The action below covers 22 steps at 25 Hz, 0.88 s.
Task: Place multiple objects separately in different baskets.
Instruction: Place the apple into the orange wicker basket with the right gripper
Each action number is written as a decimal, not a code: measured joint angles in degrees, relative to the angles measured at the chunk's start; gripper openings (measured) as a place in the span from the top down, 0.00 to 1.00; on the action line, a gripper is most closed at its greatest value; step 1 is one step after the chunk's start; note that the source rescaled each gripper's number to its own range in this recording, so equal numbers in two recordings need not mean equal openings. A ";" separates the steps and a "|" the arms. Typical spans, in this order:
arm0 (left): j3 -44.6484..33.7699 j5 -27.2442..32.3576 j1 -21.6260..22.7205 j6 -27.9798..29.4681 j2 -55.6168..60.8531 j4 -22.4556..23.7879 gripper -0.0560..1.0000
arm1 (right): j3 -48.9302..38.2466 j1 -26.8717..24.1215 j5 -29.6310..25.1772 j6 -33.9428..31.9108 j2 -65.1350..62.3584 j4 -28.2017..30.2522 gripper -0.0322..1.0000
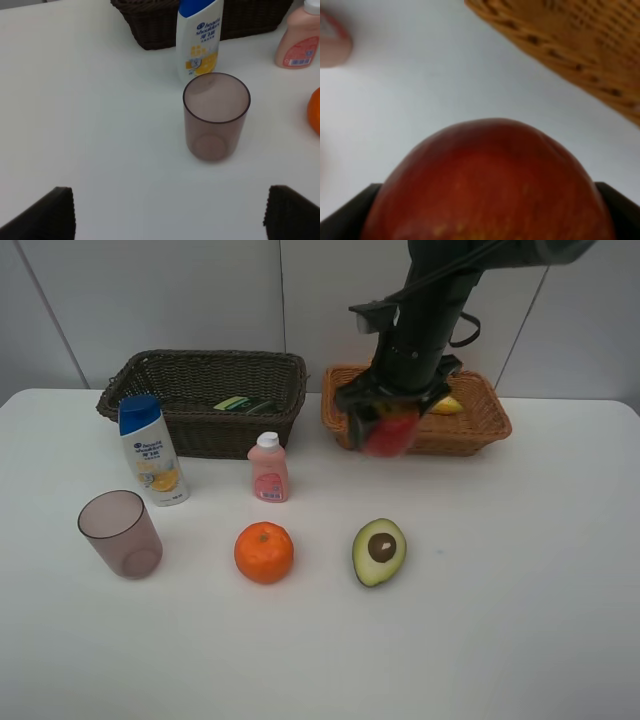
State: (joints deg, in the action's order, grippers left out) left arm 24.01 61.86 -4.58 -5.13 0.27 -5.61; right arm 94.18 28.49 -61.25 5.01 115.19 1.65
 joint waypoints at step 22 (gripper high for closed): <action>0.00 0.00 0.00 0.00 0.00 0.00 0.00 | 7.38 -16.78 8.07 3.24 3.32 3.33 0.28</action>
State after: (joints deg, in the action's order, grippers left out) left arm 24.01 61.86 -4.58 -5.13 0.27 -5.61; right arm 101.56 11.72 -53.18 8.26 118.51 4.97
